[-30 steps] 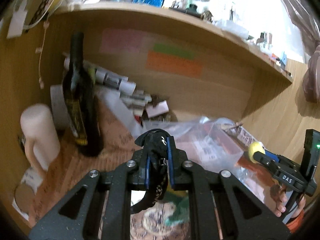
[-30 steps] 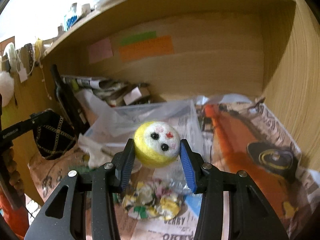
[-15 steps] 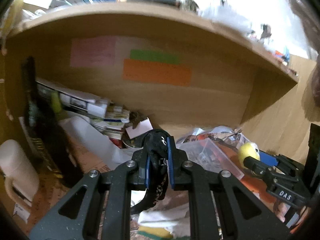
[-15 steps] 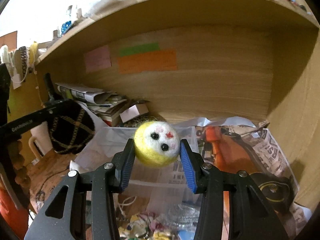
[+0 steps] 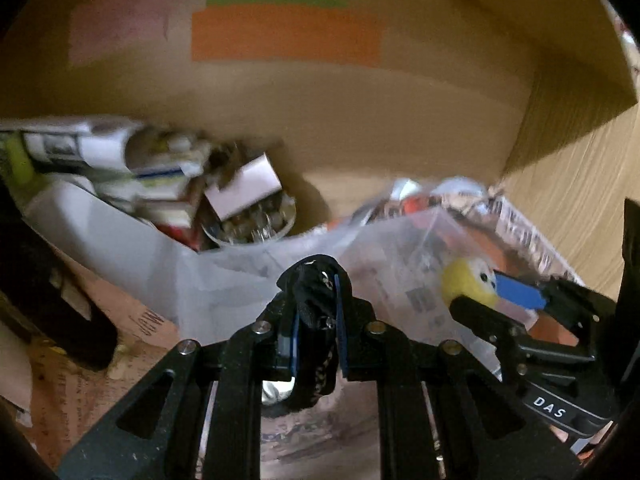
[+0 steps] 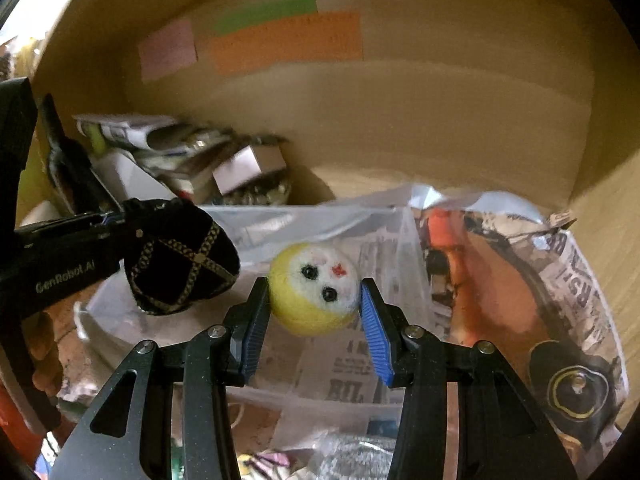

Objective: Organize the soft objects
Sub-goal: 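Carry the goggles with the left tool while the right tool carries the ball into the clear box, then grasp the white cloth with the left tool while the right tool grasps the bagged steel wool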

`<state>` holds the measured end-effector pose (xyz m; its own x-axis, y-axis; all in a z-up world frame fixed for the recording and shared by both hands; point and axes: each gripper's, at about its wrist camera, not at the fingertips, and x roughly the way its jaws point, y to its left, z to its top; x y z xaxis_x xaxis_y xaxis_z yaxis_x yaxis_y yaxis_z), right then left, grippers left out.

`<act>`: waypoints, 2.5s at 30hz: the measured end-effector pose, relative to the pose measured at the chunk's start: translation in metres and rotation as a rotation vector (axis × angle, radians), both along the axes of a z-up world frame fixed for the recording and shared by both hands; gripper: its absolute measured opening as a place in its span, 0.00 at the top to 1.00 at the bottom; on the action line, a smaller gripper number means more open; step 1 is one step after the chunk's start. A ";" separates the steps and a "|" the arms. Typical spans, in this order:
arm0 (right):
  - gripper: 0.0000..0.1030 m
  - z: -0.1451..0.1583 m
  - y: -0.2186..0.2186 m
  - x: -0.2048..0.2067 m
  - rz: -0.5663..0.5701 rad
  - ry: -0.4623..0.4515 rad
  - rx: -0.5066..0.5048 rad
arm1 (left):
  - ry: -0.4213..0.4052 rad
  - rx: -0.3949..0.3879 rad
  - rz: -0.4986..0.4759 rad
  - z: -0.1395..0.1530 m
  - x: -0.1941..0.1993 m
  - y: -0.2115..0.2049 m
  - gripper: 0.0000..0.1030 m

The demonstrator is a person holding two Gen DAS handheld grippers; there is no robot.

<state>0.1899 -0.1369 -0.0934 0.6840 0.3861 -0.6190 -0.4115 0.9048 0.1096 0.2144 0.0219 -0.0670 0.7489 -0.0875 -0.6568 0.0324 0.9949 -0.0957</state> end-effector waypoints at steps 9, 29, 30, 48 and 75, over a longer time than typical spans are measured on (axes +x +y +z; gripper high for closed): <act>0.58 -0.012 0.012 0.012 0.007 0.028 -0.075 | 0.097 -0.003 -0.031 -0.019 0.010 -0.004 0.83; 0.18 0.038 -0.010 -0.038 -0.029 -0.156 0.006 | -0.131 -0.001 -0.029 0.040 -0.056 -0.007 0.12; 0.18 0.042 -0.012 -0.044 -0.031 -0.173 0.006 | -0.150 -0.002 -0.027 0.044 -0.062 -0.006 0.10; 0.18 -0.008 -0.051 -0.078 -0.071 -0.033 0.021 | -0.074 -0.015 -0.013 -0.008 -0.122 0.002 0.01; 0.52 -0.053 -0.062 -0.068 -0.117 0.116 0.040 | 0.020 -0.148 0.056 -0.057 -0.106 -0.009 0.30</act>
<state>0.1223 -0.1989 -0.1468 0.6510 0.3335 -0.6820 -0.2859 0.9399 0.1867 0.1082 0.0128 -0.1243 0.7422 -0.1430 -0.6548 -0.0263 0.9700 -0.2417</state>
